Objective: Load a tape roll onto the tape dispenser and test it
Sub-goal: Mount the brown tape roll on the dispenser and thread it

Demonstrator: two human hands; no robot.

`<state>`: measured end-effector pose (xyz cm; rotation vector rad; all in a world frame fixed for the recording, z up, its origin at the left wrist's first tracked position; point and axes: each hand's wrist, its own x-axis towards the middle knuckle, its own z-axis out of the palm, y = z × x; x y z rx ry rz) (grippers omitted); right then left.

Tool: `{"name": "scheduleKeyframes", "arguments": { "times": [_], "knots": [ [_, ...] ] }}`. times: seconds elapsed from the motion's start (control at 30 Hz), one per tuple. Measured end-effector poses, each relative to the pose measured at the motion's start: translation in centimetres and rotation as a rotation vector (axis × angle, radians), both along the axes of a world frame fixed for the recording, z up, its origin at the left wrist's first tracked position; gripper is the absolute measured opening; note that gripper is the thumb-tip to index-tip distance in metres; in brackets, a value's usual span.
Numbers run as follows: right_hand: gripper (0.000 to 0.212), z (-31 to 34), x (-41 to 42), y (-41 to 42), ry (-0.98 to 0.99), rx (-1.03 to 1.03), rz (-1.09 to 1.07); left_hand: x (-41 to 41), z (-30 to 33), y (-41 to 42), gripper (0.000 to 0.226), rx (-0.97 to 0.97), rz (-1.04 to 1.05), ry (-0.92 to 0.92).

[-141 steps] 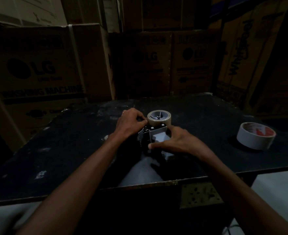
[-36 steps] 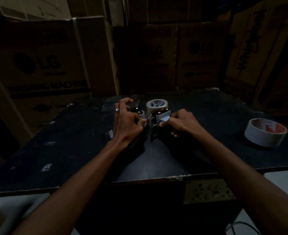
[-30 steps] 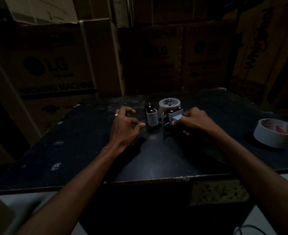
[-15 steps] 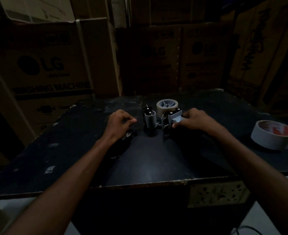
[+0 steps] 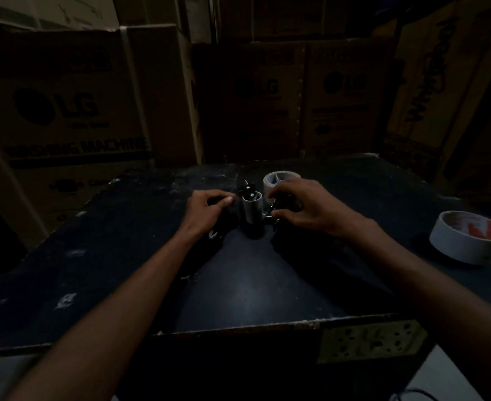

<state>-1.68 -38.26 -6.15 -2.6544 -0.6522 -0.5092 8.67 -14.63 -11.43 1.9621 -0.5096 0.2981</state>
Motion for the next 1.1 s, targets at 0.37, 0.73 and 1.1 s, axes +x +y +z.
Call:
{"name": "scheduleKeyframes", "arguments": {
  "times": [0.37, 0.73, 1.1],
  "knots": [
    [0.043, 0.3, 1.0, -1.0, 0.057, 0.057, 0.071, -0.3, 0.2, -0.1, 0.017, -0.182, -0.139, 0.144],
    [0.042, 0.3, 1.3, -0.5, 0.052, 0.115, 0.064, -0.1, 0.1, 0.1, 0.021, -0.240, -0.157, 0.189],
    [0.026, -0.3, 1.9, 1.1, -0.057, 0.097, -0.062, -0.2, 0.1, 0.3, 0.020, -0.202, -0.136, 0.177]
  ]
}}
